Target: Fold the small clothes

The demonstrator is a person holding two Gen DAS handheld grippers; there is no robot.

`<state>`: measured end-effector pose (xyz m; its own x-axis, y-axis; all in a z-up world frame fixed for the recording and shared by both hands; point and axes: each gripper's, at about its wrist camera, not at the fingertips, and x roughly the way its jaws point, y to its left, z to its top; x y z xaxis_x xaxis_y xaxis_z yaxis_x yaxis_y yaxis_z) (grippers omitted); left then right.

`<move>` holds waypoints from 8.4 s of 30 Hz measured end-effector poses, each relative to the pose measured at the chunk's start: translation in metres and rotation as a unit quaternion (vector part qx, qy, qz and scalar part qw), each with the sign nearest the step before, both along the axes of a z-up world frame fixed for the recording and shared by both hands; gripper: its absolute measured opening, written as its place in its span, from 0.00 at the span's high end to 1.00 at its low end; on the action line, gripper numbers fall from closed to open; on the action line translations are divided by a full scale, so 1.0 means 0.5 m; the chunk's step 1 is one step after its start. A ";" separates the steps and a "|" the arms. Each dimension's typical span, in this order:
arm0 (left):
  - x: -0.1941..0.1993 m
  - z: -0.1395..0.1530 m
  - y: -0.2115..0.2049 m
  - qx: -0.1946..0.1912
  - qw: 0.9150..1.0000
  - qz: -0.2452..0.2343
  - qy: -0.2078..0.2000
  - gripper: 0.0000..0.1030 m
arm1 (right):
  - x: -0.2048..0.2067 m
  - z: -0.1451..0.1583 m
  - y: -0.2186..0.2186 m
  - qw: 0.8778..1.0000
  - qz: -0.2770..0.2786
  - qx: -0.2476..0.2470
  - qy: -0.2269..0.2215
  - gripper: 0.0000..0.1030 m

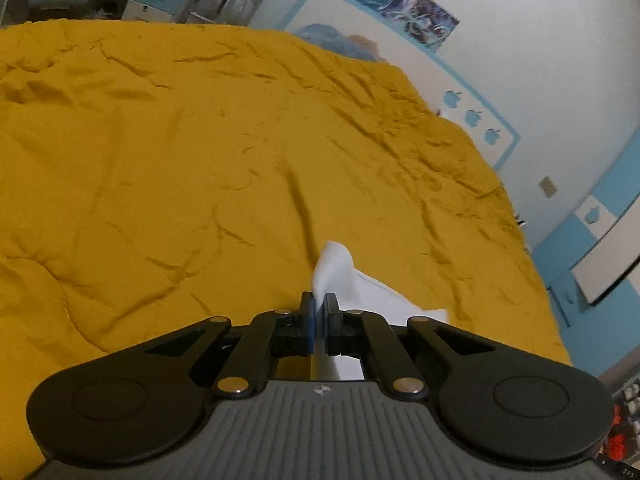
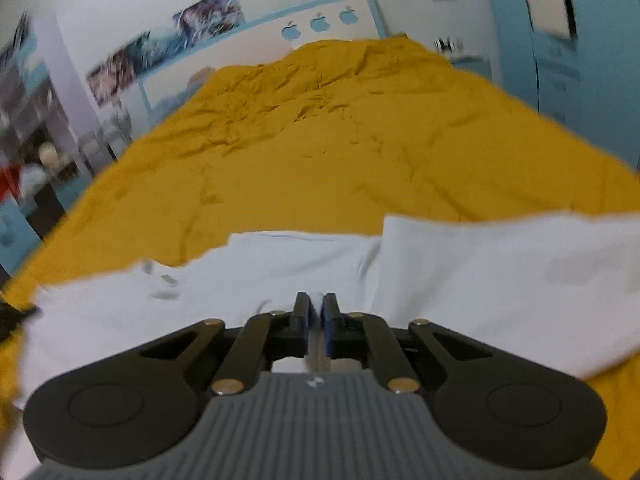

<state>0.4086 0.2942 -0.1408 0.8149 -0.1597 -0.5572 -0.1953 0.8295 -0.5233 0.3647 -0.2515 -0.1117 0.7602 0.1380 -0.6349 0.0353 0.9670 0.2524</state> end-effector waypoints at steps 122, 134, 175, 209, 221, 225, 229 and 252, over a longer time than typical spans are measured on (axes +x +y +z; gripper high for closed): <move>-0.158 0.056 -0.051 -0.048 0.997 -0.053 0.041 0.48 | 0.043 -0.017 0.500 0.959 0.214 0.168 0.084 0.63; -0.026 -0.044 -0.122 -0.050 0.992 -0.071 0.086 0.59 | -0.074 0.022 0.190 0.989 0.102 0.099 0.042 0.59; -0.081 -0.035 -0.132 0.101 0.985 -0.060 0.126 0.96 | -0.198 -0.070 -0.024 0.995 -0.037 -0.018 0.090 0.92; 0.018 -0.025 -0.102 0.046 0.993 -0.066 0.087 0.49 | 0.061 -0.026 -0.075 0.994 -0.024 0.063 0.090 0.61; 0.026 -0.036 -0.111 0.049 0.994 -0.065 0.074 0.55 | 0.225 -0.107 -0.128 0.987 -0.049 0.109 0.108 1.00; 0.023 -0.038 -0.121 0.067 0.993 -0.071 0.073 0.54 | 0.233 -0.124 -0.134 0.987 -0.057 0.094 0.118 1.00; 0.003 -0.022 -0.117 0.067 0.993 -0.073 0.071 0.49 | 0.215 -0.096 -0.122 0.990 -0.042 0.072 0.116 0.93; -0.198 0.061 -0.098 0.089 0.990 -0.066 0.091 0.49 | -0.050 -0.113 -0.089 0.988 0.019 0.052 0.141 1.00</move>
<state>0.3098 0.2454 -0.1102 0.6763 -0.1444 -0.7223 -0.1567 0.9299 -0.3327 0.3396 -0.2962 -0.1680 0.5476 0.2392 -0.8018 0.0828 0.9381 0.3364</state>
